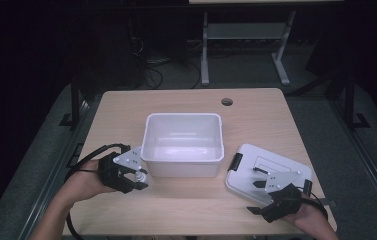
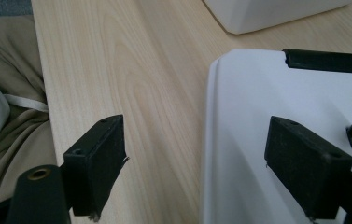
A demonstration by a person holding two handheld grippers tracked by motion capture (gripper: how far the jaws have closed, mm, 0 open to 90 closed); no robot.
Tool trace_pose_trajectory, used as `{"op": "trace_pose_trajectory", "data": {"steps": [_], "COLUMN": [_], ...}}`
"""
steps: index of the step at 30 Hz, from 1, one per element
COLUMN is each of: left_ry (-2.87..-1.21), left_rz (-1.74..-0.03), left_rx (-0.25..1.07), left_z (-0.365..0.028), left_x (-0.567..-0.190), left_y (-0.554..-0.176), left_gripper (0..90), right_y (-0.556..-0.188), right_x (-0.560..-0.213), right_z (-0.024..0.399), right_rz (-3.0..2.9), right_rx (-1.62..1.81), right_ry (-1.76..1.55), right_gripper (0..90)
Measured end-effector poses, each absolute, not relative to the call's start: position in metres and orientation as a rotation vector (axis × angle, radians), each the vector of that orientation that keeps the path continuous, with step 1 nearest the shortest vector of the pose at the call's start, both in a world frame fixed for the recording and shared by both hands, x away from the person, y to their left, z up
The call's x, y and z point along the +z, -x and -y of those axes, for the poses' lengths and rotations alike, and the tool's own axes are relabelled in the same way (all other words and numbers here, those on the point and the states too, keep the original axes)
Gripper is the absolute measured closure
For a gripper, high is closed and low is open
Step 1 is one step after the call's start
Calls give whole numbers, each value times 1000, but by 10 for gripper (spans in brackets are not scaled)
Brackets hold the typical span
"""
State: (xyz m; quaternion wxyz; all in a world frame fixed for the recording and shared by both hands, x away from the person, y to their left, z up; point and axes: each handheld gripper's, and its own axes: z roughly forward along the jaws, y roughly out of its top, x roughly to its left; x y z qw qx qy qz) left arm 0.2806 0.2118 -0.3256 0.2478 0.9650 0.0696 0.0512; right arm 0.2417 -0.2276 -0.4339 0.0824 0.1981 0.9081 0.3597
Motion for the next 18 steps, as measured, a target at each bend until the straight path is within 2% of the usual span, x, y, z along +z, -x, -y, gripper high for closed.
{"op": "trace_pose_trajectory", "data": {"steps": [18], "left_ry": [-2628], "left_rz": [-195], "left_rx": [157], "left_z": [-213], "left_x": [-304], "left_y": [-292], "left_gripper": [596], "right_y": [-241], "right_x": [-436], "right_z": [229], "right_rz": [-2719], "right_rx": [1082], "right_ry": [-619], "right_gripper": [196]}}
